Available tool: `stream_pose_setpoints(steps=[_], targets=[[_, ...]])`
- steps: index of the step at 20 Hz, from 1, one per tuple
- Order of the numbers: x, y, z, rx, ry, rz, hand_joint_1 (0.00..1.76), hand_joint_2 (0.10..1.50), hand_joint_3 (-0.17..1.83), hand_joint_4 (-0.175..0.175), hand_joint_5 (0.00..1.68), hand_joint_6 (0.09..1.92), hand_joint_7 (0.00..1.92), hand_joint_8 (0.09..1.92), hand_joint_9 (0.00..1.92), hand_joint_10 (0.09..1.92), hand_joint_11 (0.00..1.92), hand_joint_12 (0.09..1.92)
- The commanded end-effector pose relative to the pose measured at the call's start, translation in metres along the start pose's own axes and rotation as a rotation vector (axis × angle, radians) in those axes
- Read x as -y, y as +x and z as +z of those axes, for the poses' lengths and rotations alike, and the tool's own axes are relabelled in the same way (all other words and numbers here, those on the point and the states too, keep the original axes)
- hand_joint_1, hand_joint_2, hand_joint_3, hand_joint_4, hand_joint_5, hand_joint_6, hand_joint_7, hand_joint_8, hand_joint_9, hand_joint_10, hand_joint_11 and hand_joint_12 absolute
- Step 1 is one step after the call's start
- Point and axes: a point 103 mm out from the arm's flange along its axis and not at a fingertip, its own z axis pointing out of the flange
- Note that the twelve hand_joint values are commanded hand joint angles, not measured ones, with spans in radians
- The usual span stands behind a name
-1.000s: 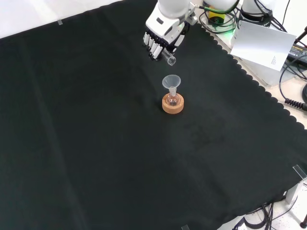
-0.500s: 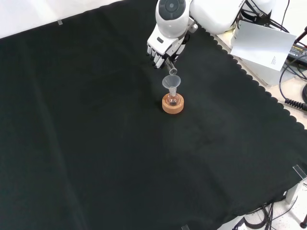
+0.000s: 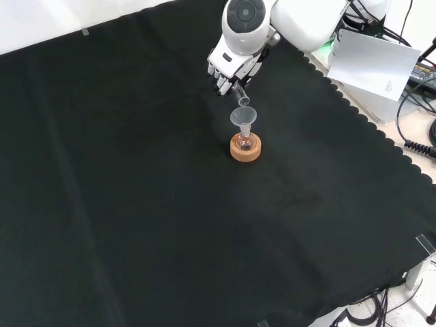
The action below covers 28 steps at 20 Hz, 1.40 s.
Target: Pour the water from the graduated cylinder into the round-bottom flask.
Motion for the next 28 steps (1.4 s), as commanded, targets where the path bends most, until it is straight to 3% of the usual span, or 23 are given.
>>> stream_pose_setpoints(steps=[1, 28], targets=[[0.000, 0.001, -0.006, 0.042, 0.009, 0.016, 1.15, 1.08, 0.10, -0.175, 0.97, 1.05, 1.24, 0.34, 1.43, 0.09, 1.25, 0.71], [0.003, 0.000, -0.016, 0.185, 0.022, 0.049, 1.16, 1.06, 0.15, -0.175, 0.97, 1.05, 1.25, 0.32, 1.44, 0.09, 1.25, 0.71]])
